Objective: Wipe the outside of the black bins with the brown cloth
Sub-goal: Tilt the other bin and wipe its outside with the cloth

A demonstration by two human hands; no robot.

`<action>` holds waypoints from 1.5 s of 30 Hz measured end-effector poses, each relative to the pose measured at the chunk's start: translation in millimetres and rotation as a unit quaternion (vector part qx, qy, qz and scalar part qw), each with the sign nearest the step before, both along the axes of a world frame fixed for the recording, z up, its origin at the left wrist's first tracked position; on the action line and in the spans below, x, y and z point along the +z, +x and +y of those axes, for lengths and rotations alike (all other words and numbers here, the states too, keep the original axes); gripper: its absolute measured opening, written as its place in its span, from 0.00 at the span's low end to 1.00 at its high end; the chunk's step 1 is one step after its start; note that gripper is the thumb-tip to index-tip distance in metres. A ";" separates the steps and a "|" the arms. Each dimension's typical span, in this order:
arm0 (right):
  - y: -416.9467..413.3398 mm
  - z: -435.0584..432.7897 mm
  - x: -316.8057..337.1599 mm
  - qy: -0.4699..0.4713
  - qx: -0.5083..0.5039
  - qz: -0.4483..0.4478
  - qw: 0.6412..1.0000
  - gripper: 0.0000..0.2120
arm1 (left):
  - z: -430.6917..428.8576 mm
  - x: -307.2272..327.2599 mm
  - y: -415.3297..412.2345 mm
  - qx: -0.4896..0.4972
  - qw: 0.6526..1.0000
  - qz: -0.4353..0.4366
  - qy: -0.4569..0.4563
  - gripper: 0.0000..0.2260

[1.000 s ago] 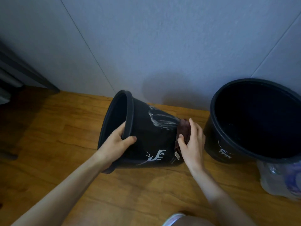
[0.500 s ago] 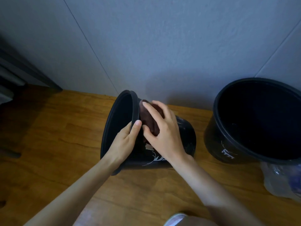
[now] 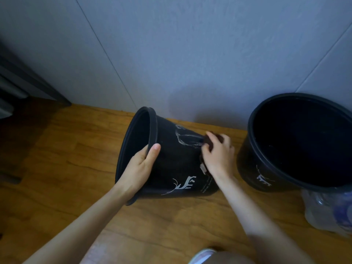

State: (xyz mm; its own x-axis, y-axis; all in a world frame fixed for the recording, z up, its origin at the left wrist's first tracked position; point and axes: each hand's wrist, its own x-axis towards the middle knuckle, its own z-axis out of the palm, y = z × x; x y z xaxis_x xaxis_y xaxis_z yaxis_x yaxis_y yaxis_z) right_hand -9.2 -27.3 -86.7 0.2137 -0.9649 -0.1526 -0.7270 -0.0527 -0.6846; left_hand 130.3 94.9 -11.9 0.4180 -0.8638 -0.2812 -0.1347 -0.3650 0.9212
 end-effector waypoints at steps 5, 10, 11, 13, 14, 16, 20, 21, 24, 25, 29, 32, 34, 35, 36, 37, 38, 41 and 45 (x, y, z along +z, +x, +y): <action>48.7 25.0 54.6 -0.129 0.139 -0.164 0.968 0.22 | -5.3 -0.5 -6.8 -0.035 0.999 -0.031 0.001 0.13; 24.8 5.4 18.0 -0.101 0.087 -0.081 0.988 0.20 | -6.8 1.7 -0.2 -0.035 0.999 -0.026 0.010 0.14; 10.7 -3.2 2.9 -0.058 0.059 -0.041 0.996 0.20 | -5.3 1.2 0.5 -0.032 0.999 -0.020 0.011 0.14; -21.1 -17.4 -25.8 0.039 0.000 0.007 0.999 0.19 | -3.6 1.1 0.9 -0.041 0.999 -0.020 0.013 0.14; -33.4 -20.8 -35.7 0.083 -0.028 0.015 0.996 0.19 | -3.2 0.8 1.5 -0.051 0.998 -0.020 0.016 0.14; -43.3 -21.4 -45.4 0.131 -0.067 0.015 0.989 0.20 | -1.6 0.1 2.4 -0.062 0.998 -0.023 0.021 0.16; -18.8 -12.0 -28.2 0.044 -0.046 -0.009 0.998 0.20 | 0.6 2.2 5.0 -0.023 0.999 -0.014 0.022 0.12; -7.5 -8.5 -17.6 0.012 -0.026 -0.024 0.999 0.20 | 0.7 2.2 5.3 -0.020 0.999 -0.013 0.025 0.12; 28.5 8.2 22.0 -0.067 0.052 -0.099 0.991 0.20 | 0.0 1.5 2.8 -0.026 0.999 -0.012 0.025 0.13; 38.7 14.7 34.3 -0.087 0.081 -0.127 0.985 0.20 | -0.1 1.3 2.0 -0.031 0.999 -0.022 0.022 0.14; 56.4 28.9 49.8 -0.144 0.146 -0.168 0.964 0.21 | 0.1 1.7 0.9 -0.034 0.999 -0.038 0.013 0.15; 40.6 13.5 23.5 -0.116 0.106 -0.113 0.981 0.20 | 1.9 2.5 4.1 -0.022 0.999 -0.031 0.019 0.13; 16.2 -3.5 -6.1 -0.059 0.046 -0.037 0.997 0.20 | 5.2 2.6 6.7 -0.001 1.000 -0.022 0.015 0.11; 2.6 -11.3 -19.6 -0.026 0.018 -0.009 0.999 0.19 | 6.1 2.5 7.3 0.000 1.000 -0.022 0.013 0.11; -9.5 -17.8 -30.3 0.004 -0.003 0.010 1.000 0.19 | 6.0 2.4 7.1 -0.005 1.000 -0.022 0.013 0.11; -17.6 -22.2 -37.2 0.027 -0.019 0.023 0.999 0.19 | 5.5 2.0 7.0 -0.014 1.000 -0.023 0.014 0.11; -21.1 -24.3 -41.5 0.042 -0.031 0.034 0.998 0.19 | 5.3 1.9 7.2 -0.021 0.999 -0.022 0.015 0.11; -12.5 -17.6 -38.6 0.018 -0.046 0.014 0.999 0.19 | 6.4 1.0 7.8 -0.019 1.000 -0.021 0.011 0.13; 35.8 8.3 10.4 -0.111 0.036 -0.095 0.989 0.19 | 5.6 -1.5 4.4 -0.020 1.000 -0.021 0.010 0.14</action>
State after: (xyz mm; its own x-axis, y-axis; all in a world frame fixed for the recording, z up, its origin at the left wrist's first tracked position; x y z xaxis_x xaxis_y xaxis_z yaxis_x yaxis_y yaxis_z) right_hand 26.6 -19.1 -76.3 0.2881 -0.9513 0.1098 -0.5752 -0.2636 -0.7744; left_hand 134.7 100.4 -13.4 0.3949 -0.8745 -0.2815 -0.1888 -0.3772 0.9067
